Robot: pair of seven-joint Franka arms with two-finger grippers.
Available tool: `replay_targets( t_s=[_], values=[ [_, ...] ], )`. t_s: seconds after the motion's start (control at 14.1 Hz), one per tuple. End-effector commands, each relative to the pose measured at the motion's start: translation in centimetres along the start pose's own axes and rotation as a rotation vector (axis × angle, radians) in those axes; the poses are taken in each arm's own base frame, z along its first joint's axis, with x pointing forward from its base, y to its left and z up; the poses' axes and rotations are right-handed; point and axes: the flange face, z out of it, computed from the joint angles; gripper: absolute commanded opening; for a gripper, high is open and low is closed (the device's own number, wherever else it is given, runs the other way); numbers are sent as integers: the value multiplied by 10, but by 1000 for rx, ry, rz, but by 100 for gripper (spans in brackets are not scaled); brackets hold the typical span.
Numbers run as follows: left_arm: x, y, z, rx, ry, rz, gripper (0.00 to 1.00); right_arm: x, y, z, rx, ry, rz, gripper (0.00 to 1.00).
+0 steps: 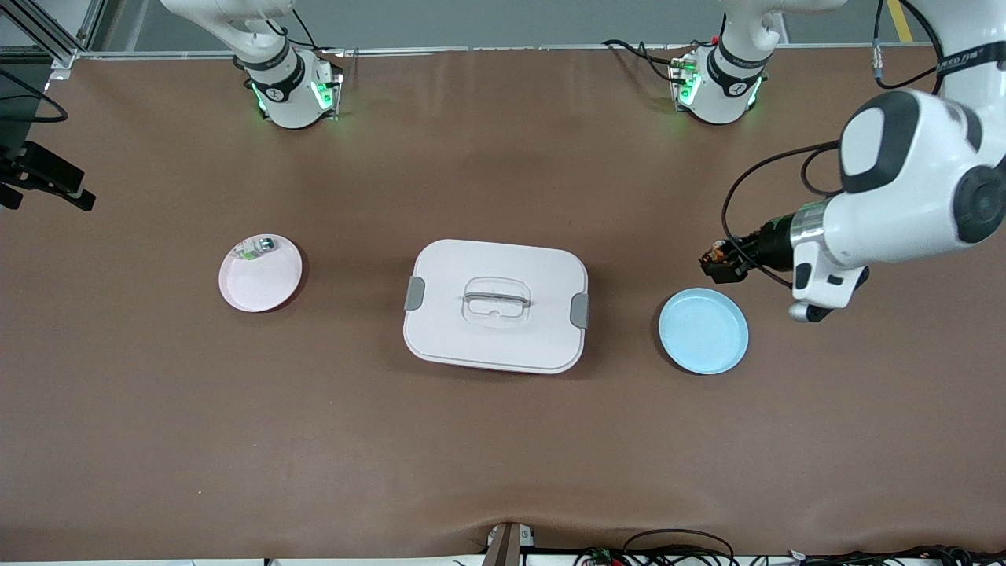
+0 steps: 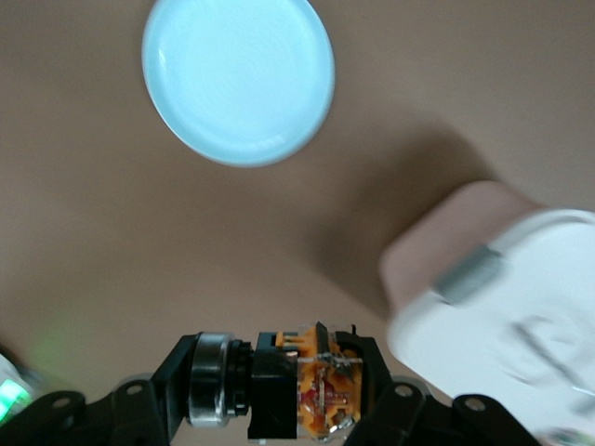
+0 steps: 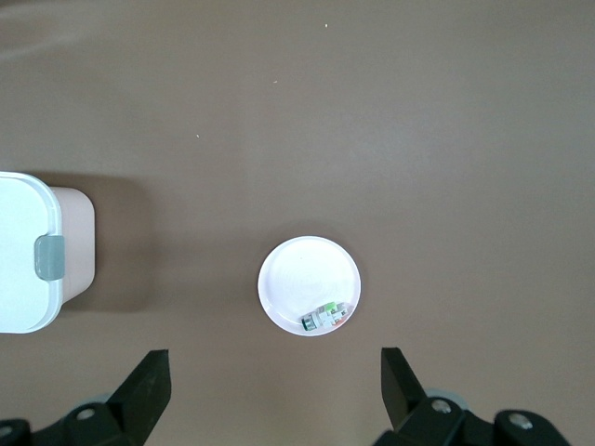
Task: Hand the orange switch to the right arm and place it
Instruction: 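Lift the orange switch and carry it toward the box handle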
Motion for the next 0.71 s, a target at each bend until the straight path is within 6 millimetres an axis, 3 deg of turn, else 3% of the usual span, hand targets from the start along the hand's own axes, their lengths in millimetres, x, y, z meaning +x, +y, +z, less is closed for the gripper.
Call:
replay_targets(
  t_s=[0.0,0.28,0.64],
  values=[
    [-36,4,-47,-132,-62,-144,28,-4,1,-1,8,0,12,100],
    [-72,20,-81,-245,-141,-281,28,-4,1,-1,8,0,12,100],
    [-146,75,-63,-280,-170,-453,28,-4,1,-1,8,-1,12,100]
  ],
)
